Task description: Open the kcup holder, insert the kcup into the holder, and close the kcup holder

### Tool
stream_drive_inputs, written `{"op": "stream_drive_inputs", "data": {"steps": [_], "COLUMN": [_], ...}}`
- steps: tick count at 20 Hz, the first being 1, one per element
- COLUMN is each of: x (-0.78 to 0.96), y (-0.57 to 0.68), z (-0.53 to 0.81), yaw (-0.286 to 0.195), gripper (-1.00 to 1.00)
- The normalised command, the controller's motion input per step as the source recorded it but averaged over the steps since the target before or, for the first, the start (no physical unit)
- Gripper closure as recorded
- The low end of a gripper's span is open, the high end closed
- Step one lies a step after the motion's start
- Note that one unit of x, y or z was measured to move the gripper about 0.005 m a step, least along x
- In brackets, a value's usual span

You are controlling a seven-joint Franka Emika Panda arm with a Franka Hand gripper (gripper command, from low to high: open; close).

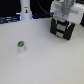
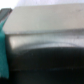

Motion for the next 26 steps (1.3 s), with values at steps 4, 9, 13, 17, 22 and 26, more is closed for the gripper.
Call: {"op": "stream_drive_inputs", "data": {"steps": [4,9,13,17,22,26], "x": [0.98,0.97,0.96,0.96,0.92,0.91], "y": [-0.27,-0.31,-0.32,-0.32,-0.35,-0.36], "z": [0.19,0.17,0.17,0.19,0.21,0.20], "yaw": [-0.048,-0.054,-0.059,-0.063,-0.073,-0.074], "gripper": [1.00,1.00,1.00,1.00,1.00,1.00]}}
